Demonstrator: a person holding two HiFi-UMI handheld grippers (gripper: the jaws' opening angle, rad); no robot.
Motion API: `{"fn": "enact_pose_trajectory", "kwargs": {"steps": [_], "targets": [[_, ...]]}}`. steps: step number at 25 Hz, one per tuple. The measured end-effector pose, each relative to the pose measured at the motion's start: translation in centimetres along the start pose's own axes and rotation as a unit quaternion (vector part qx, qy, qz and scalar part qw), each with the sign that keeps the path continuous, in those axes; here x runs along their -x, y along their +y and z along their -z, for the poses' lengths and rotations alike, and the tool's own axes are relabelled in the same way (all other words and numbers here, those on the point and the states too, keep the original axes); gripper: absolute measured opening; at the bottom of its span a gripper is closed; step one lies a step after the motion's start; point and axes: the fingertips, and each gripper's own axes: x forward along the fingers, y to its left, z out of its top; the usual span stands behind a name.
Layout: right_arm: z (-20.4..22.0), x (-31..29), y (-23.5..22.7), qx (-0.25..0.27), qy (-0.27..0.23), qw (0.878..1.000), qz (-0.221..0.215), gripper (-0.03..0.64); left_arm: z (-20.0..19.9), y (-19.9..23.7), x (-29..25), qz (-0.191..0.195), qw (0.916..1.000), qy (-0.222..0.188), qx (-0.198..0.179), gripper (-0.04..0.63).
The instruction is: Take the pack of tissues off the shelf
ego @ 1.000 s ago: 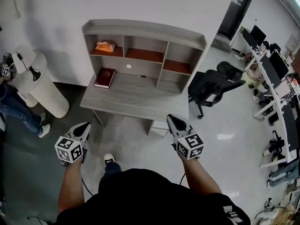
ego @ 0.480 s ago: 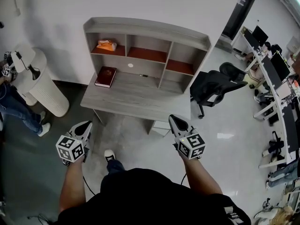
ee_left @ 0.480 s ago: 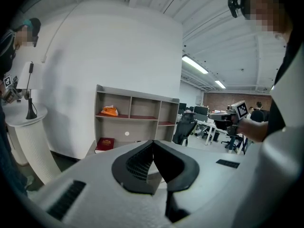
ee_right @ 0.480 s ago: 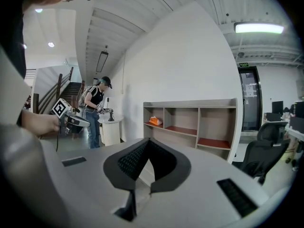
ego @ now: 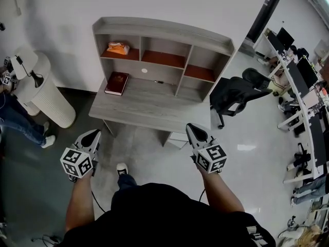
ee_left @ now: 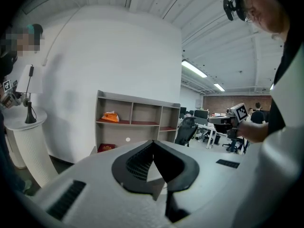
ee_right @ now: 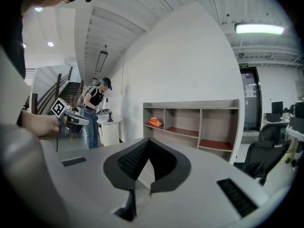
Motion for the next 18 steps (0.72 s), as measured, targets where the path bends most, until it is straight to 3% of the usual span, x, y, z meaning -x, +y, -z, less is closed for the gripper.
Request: {"fn": "enact_pose_trajectory", "kwargs": {"steps": [18], "targets": [[0.4, -7.0, -0.4, -0.022, 0.014, 0.999, 0.020, 0.008, -1.2, 6.8, -4.2, 0.016, 0.9996, 0.021, -0.007, 0.017]]}}
